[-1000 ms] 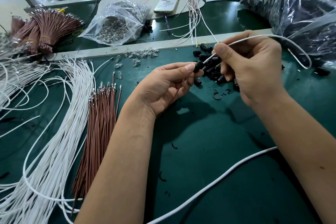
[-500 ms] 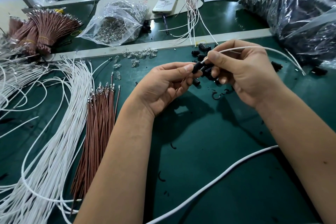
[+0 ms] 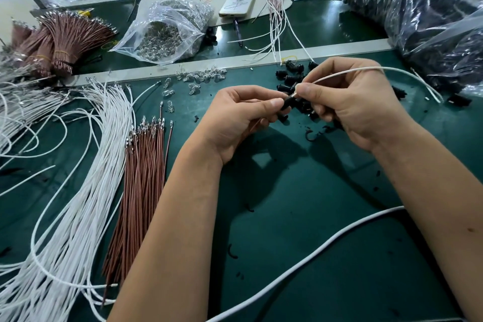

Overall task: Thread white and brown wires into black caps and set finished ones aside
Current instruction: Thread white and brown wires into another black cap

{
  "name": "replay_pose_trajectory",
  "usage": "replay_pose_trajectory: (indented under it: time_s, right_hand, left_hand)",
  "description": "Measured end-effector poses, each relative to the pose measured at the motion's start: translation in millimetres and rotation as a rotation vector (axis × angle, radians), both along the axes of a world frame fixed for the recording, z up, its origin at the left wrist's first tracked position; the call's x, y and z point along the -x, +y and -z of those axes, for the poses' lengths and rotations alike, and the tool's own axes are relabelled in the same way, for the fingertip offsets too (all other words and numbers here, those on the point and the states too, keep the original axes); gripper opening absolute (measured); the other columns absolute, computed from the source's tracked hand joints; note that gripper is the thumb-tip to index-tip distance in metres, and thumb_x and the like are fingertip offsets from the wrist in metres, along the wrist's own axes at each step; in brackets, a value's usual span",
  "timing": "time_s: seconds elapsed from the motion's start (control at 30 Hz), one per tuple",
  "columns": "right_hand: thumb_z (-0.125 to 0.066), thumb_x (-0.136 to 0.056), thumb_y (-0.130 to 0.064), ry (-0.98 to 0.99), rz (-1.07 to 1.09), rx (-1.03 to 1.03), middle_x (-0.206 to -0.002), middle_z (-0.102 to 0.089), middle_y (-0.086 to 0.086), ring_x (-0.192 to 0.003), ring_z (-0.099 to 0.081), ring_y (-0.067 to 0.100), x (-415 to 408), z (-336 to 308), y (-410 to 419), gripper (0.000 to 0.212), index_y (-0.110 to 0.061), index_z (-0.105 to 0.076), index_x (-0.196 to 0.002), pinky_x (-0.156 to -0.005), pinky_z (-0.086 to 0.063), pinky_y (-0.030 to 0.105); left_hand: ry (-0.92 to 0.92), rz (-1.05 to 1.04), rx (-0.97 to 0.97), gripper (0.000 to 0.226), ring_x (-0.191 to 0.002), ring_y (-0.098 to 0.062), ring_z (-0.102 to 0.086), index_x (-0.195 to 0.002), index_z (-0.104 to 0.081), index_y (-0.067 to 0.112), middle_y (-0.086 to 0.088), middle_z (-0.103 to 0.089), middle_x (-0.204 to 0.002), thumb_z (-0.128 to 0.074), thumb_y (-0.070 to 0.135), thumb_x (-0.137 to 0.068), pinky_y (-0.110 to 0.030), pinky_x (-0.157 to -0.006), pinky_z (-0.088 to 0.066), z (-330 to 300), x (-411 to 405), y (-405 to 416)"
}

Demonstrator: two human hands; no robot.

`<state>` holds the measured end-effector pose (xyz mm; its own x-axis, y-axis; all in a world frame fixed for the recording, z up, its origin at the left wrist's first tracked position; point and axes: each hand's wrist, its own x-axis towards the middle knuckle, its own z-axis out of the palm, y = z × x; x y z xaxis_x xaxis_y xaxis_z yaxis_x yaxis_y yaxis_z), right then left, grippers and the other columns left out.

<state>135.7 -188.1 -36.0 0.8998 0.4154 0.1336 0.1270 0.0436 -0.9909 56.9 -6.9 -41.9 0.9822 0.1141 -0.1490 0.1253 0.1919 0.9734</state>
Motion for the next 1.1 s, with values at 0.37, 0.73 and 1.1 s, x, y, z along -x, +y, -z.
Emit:
replay_pose_trajectory:
  time_s: [0.37,0.73,1.1]
  right_hand:
    - [-0.088,-0.079,-0.014,-0.059,0.12,-0.02,-0.056,-0.066,0.003,-0.043,-0.05,0.012,2.1,6.9,5.9,0.02,-0.02,-0.072,-0.07,-0.041,-0.036,0.022]
    - [-0.085,-0.076,-0.007,0.152,0.037,-0.244,-0.068,-0.065,0.012,-0.043,-0.044,0.011,1.0,6.8,7.0,0.019,-0.016,-0.07,-0.068,-0.041,-0.031,0.02]
    - [-0.087,-0.079,-0.01,-0.05,0.141,-0.084,-0.057,-0.064,-0.002,-0.044,-0.048,0.01,2.1,9.7,6.8,0.022,-0.019,-0.07,-0.068,-0.043,-0.036,0.019]
  left_hand:
    - [-0.177,-0.167,-0.038,0.03,-0.082,-0.017,-0.073,-0.091,-0.074,0.009,-0.011,-0.077,-0.088,-0.081,-0.01,-0.069,-0.025,-0.076,-0.056,5.8,-3.4,-2.4]
    - [-0.302,-0.218,-0.125,0.034,-0.083,-0.022,-0.076,-0.091,-0.071,0.007,-0.011,-0.078,-0.09,-0.083,-0.014,-0.066,-0.026,-0.075,-0.058,4.0,-5.1,-8.9]
    - [-0.343,-0.231,-0.176,0.033,-0.087,-0.024,-0.075,-0.091,-0.072,0.005,-0.014,-0.077,-0.09,-0.081,-0.016,-0.068,-0.029,-0.079,-0.058,6.4,-6.3,-7.9]
